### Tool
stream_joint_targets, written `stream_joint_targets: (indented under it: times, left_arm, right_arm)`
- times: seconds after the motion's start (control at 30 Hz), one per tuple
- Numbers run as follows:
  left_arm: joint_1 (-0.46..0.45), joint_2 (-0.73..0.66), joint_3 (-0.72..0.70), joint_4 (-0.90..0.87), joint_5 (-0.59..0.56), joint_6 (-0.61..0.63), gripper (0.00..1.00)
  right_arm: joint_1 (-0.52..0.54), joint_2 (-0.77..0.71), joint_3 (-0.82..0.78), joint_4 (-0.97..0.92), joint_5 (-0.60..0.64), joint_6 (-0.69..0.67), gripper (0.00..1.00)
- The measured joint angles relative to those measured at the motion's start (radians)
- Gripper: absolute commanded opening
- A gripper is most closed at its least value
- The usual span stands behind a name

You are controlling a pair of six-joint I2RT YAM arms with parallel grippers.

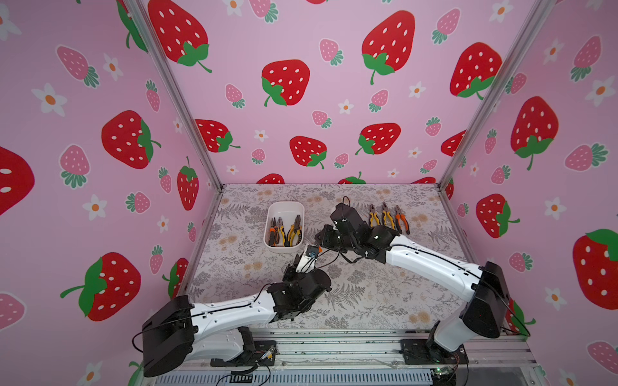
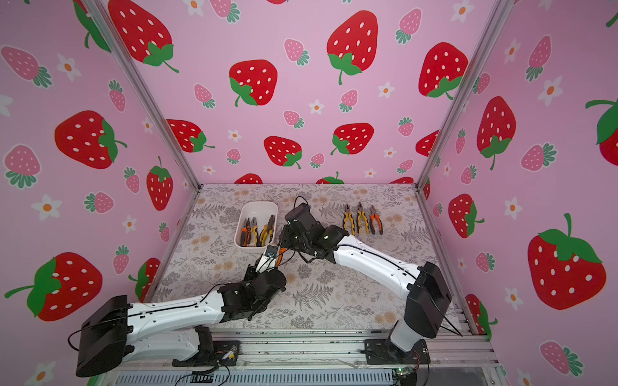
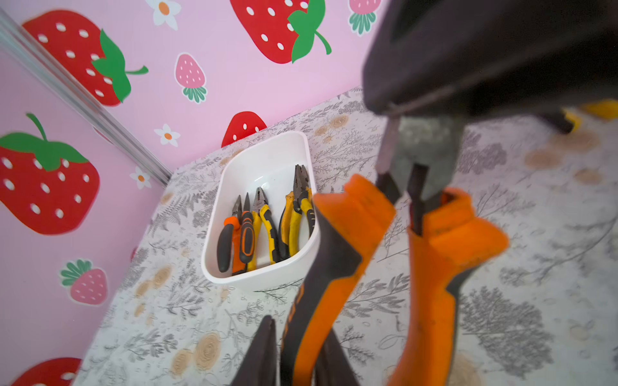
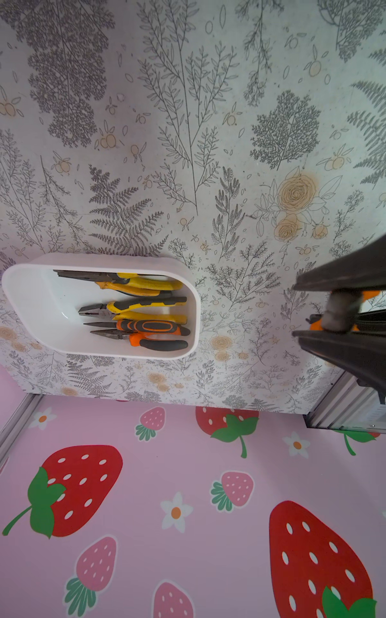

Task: Take the pliers out of the storage box
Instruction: Place the pliers at the center of the board.

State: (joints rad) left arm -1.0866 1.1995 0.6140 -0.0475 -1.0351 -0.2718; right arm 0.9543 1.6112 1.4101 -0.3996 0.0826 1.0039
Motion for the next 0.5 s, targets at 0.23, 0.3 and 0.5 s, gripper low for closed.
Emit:
stream_joint_targets:
  times: [0.23, 0.3, 0.5]
  left_arm:
    - [0.0, -0.015, 0.0, 0.024, -0.001, -0.005, 0.72]
    - [-0.001, -0.015, 0.0, 0.024, -0.001, -0.005, 0.71]
    - [-0.001, -0.015, 0.0, 0.024, -0.002, -0.005, 0.7]
  right_arm:
    - [-0.001, 0.011, 0.045, -0.084, 0.105, -0.073, 0.0]
    - [-0.011, 0.006, 0.049, -0.095, 0.135, -0.099, 0.0]
    - [-0.117, -0.013, 0.049, -0.156, 0.148, -0.195, 0.0]
